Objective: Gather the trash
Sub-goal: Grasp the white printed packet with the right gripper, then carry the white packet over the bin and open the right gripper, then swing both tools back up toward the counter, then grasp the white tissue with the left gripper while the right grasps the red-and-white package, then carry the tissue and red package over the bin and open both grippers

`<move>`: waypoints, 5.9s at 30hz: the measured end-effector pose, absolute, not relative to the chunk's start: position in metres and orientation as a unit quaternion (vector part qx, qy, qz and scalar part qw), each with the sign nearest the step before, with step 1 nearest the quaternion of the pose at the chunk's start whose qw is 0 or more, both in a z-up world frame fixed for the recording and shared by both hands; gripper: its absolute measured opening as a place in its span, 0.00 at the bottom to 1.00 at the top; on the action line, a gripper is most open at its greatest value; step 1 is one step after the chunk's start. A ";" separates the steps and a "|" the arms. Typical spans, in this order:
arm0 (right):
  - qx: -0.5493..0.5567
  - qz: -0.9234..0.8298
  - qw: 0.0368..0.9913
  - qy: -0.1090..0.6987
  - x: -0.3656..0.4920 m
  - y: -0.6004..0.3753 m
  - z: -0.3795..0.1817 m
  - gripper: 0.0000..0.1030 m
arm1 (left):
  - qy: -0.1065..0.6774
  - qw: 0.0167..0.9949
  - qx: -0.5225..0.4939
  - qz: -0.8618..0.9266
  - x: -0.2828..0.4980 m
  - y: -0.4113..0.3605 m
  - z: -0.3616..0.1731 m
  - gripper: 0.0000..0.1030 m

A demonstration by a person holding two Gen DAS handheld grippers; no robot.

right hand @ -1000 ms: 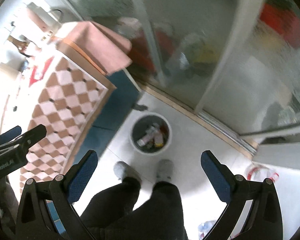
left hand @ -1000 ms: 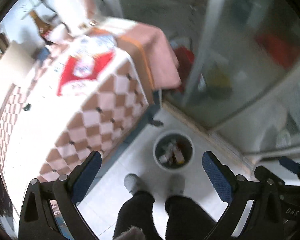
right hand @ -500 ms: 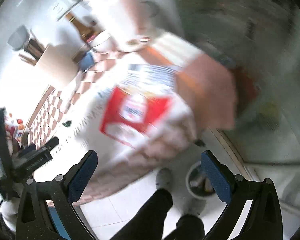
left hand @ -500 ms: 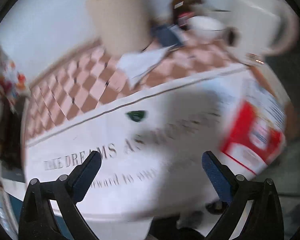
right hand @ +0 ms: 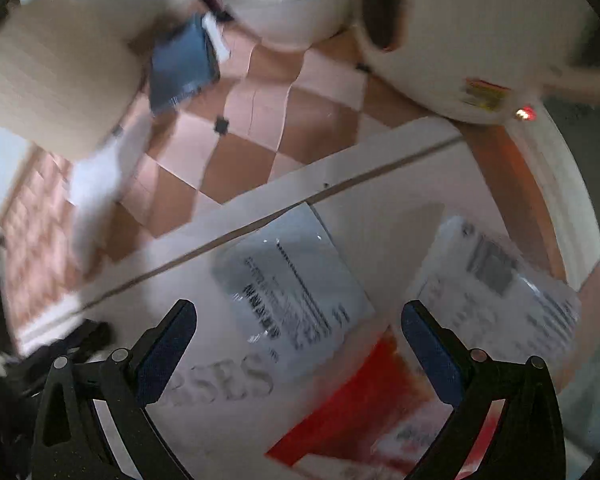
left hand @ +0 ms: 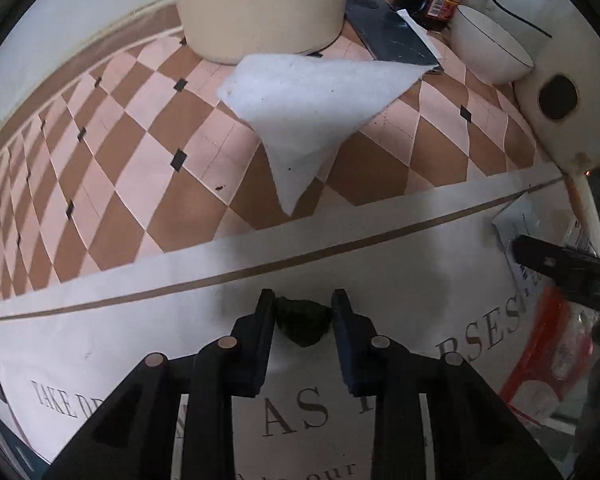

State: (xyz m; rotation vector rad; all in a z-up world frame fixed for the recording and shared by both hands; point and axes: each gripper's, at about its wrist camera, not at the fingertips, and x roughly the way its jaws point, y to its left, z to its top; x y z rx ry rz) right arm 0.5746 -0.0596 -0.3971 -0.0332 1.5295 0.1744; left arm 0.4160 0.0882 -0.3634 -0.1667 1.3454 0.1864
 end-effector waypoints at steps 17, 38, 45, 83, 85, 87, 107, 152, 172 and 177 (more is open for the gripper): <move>0.050 0.128 0.781 0.609 0.551 -0.054 -0.341 0.02 | 0.557 0.825 0.004 0.091 0.387 0.070 -0.295 0.23; 0.240 -0.056 0.796 0.553 0.246 -0.397 -0.297 0.02 | 0.546 0.817 0.083 -0.166 0.232 -0.243 -0.301 0.23; 0.345 -0.092 0.699 0.619 0.160 -0.479 -0.484 0.03 | 0.712 0.676 0.001 -0.190 0.233 -0.283 -0.537 0.24; 0.218 -0.181 0.641 0.713 0.116 -0.471 -0.785 1.00 | 0.674 0.700 0.200 -0.125 0.207 -0.292 -0.730 0.97; 0.222 -0.187 0.638 0.713 0.115 -0.466 -0.765 1.00 | 0.673 0.704 0.192 -0.123 0.203 -0.288 -0.716 0.97; 0.222 -0.191 0.641 0.710 0.113 -0.461 -0.746 1.00 | 0.668 0.708 0.193 -0.121 0.197 -0.283 -0.699 0.97; 0.175 -0.188 0.739 0.622 0.091 -0.434 -0.369 1.00 | 0.630 0.742 0.145 -0.178 0.140 -0.289 -0.361 0.97; 0.062 -0.150 0.762 0.627 0.520 -0.186 -0.398 0.92 | 0.569 0.817 0.013 0.089 0.542 0.087 -0.355 0.02; 0.151 -0.077 0.850 0.498 0.465 -0.226 -0.282 0.00 | 0.514 0.858 0.017 0.023 0.400 0.009 -0.244 0.02; 0.186 -0.083 0.862 0.465 0.408 -0.267 -0.253 0.00 | 0.515 0.856 0.019 -0.027 0.361 -0.050 -0.230 0.02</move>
